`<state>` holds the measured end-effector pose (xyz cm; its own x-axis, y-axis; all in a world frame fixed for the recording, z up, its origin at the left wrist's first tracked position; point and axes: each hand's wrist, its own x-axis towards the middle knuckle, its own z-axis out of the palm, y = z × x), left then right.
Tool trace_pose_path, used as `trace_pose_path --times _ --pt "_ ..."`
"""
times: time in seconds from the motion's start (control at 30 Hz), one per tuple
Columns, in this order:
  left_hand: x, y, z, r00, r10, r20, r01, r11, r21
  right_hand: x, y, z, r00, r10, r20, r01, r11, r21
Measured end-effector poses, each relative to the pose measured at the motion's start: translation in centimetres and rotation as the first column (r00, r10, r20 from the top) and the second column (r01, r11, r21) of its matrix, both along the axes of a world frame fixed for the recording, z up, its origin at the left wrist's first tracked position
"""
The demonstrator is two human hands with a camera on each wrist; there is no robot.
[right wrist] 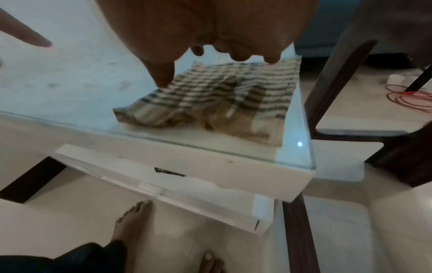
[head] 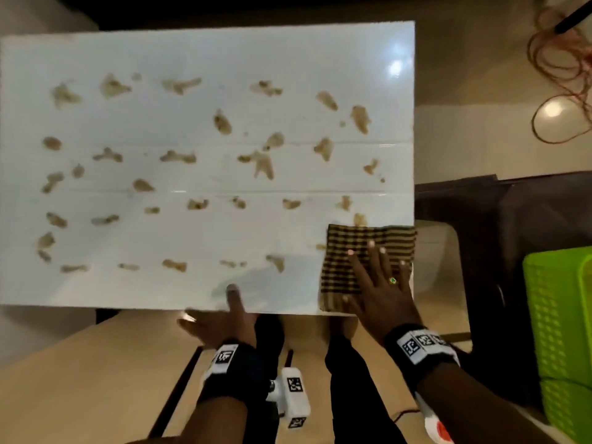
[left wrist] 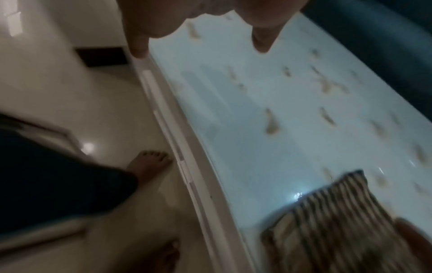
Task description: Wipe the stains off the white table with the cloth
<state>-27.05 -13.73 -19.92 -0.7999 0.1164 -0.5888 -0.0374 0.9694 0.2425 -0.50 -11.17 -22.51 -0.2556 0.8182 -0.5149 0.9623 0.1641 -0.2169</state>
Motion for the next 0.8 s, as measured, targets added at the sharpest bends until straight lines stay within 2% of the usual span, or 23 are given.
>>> trace_pose_path --times 0.03,0.07,0.1,0.13,0.17,0.23,0.27,0.37,0.47,0.53,0.57,0.63,0.67,0.73,0.77,0.8 --pt "0.0 -0.5 -1.0 0.982 0.187 0.038 -0.187 0.982 -0.013 -0.1 0.0 -1.0 1.000 0.015 0.012 -0.015 1.000 0.013" --pt "0.3 -0.4 -1.2 0.919 0.373 0.130 -0.373 0.927 -0.026 -0.1 0.0 -1.5 0.999 0.027 0.027 -0.027 0.999 0.024" --pt "0.6 -0.3 -2.1 0.796 0.538 0.277 -0.558 0.830 -0.008 0.1 0.3 -2.2 0.998 0.045 0.034 -0.046 0.999 0.028" --pt "1.0 -0.1 -3.0 0.646 0.635 0.424 -0.707 0.707 0.016 0.3 0.4 -2.5 0.997 0.060 0.045 -0.061 0.998 0.026" --pt "1.1 0.1 -4.0 0.572 0.646 0.505 -0.760 0.649 0.030 0.6 0.5 -2.8 0.996 0.077 0.046 -0.078 0.997 0.020" --pt "0.0 -1.4 -8.7 0.503 0.672 0.543 -0.819 0.572 0.051 0.9 0.8 -3.3 0.995 0.090 0.048 -0.090 0.996 0.002" --pt "-0.2 -1.6 -9.6 0.496 0.676 0.544 -0.826 0.560 0.057 1.2 1.0 -3.6 0.995 0.087 0.055 -0.087 0.996 0.001" --pt "0.4 0.1 -6.9 0.453 0.620 0.641 -0.835 0.548 0.060 1.4 1.7 -3.7 0.994 0.086 0.072 -0.086 0.996 0.001" --pt "0.4 -0.2 -5.4 0.445 0.528 0.724 -0.813 0.577 0.079 1.2 3.7 -3.9 0.989 0.116 0.095 -0.119 0.992 0.032" --pt "0.1 -0.8 -5.9 0.361 0.479 0.800 -0.872 0.477 0.108 0.6 6.4 -4.3 0.988 0.101 0.116 -0.109 0.992 0.067" --pt "0.1 -0.4 -5.3 0.365 0.458 0.811 -0.868 0.483 0.117 0.0 7.9 -4.6 0.990 0.080 0.118 -0.090 0.992 0.086" --pt "0.6 0.7 -4.3 0.448 0.480 0.754 -0.837 0.522 0.165 -1.2 10.3 -4.7 0.991 0.049 0.126 -0.063 0.992 0.108" --pt "1.1 1.0 -4.2 0.463 0.459 0.758 -0.827 0.531 0.183 -1.6 10.8 -4.8 0.991 0.047 0.126 -0.061 0.992 0.112" --pt "1.2 1.5 -3.6 0.408 0.449 0.795 -0.865 0.468 0.180 -1.6 10.4 -4.8 0.989 0.067 0.129 -0.081 0.991 0.105" --pt "1.0 1.2 -3.8 0.411 0.449 0.793 -0.866 0.464 0.186 -1.1 9.8 -4.7 0.988 0.073 0.138 -0.086 0.992 0.093" --pt "0.8 1.1 -3.9 0.433 0.464 0.773 -0.850 0.494 0.180 -0.6 8.6 -4.7 0.989 0.066 0.135 -0.077 0.994 0.081"
